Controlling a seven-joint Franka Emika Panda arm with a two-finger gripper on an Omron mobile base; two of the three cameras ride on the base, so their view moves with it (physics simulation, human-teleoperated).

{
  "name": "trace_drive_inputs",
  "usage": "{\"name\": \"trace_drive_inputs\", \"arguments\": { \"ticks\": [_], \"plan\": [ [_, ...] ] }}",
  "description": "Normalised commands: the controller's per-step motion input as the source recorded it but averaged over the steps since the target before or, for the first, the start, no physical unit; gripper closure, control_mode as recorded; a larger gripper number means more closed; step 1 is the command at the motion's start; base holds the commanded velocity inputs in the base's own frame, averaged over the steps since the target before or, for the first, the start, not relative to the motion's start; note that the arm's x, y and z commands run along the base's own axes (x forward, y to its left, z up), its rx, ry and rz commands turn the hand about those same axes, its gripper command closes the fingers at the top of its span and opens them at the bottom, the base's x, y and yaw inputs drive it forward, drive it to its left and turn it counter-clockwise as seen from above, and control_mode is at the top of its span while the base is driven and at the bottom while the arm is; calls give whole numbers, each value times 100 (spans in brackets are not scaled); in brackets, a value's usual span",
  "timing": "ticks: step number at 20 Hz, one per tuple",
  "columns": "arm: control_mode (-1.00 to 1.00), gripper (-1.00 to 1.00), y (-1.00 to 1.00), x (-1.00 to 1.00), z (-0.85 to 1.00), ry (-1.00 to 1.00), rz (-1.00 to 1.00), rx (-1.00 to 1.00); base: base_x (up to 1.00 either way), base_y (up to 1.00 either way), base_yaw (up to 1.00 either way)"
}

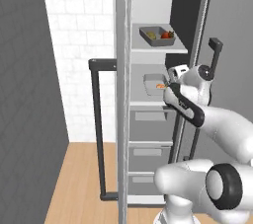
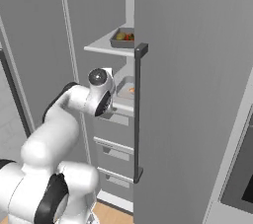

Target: Take the meat container that has the shrimp and place it on the second highest rack of the freezer. Then take the vegetable container that has the tomato and potato and place it on the highest rack of the freezer.

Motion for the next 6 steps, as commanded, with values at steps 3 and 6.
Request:
{"name": "trace_drive_inputs", "arguments": {
  "ticks": [3,6],
  "plan": [
    [-100,-100,17,-100,43,0,10,0,0,0,0],
    [-100,-100,21,-96,39,0,4,-2,0,0,0]
  ]
}}
